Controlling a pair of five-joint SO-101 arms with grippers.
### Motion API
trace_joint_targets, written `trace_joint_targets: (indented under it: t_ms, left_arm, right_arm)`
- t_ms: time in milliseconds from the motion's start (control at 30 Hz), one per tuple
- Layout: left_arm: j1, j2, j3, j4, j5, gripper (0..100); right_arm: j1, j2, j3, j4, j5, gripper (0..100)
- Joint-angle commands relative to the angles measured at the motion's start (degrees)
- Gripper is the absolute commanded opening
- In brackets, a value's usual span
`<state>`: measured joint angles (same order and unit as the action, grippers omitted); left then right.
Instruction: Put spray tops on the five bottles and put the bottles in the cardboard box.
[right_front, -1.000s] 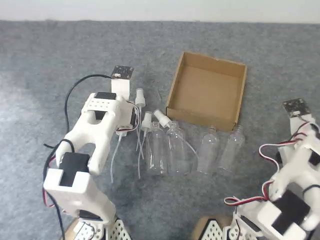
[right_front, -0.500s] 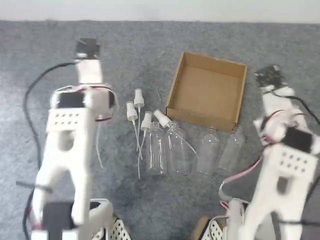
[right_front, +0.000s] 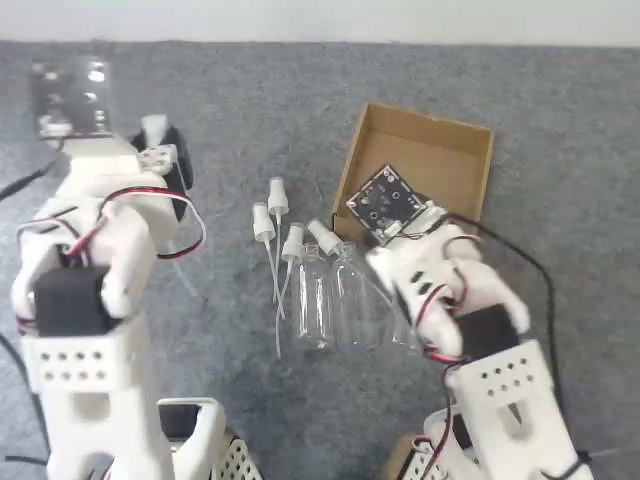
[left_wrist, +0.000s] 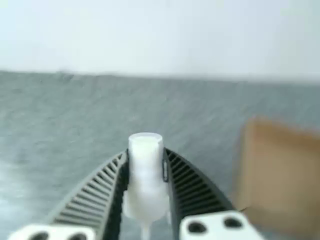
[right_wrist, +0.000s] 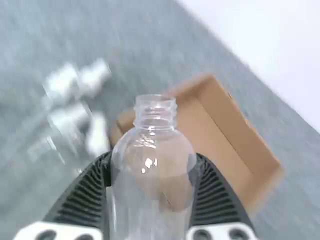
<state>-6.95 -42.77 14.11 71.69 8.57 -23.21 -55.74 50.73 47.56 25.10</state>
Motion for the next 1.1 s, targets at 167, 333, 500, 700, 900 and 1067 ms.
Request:
trace_joint_targets:
  t_ms: [167, 333, 500, 700, 900, 1067]
  left_arm:
    - [8.8, -2.1, -10.2, -7.6, 7.9, 1]
    - [10.7, -2.1, -12.5, -11.5, 11.2, 1]
    - [11.6, -1.6, -10.2, -15.6, 11.2, 1]
    - [11.7, -1.6, -4.3, -20.5, 11.2, 1]
    - [11.4, -1.6, 2.8, -26.2, 11.2, 1]
    - [11.9, -1.5, 4.8, -27.9, 11.4, 1]
  right_arm:
    - [-13.1, -1.8, 11.3, -25.0, -11.7, 0.6]
    - [-18.5, -1.9, 14.0, -26.2, -12.0, 0.6]
    - [-19.3, -2.4, 14.2, -25.9, -12.1, 0.6]
    - [-19.3, -2.4, 14.2, -25.8, -12.1, 0.6]
    - [-19.3, -2.4, 14.2, -25.8, -12.1, 0.6]
    - [-19.3, -2.4, 14.2, -25.8, -12.1, 0.6]
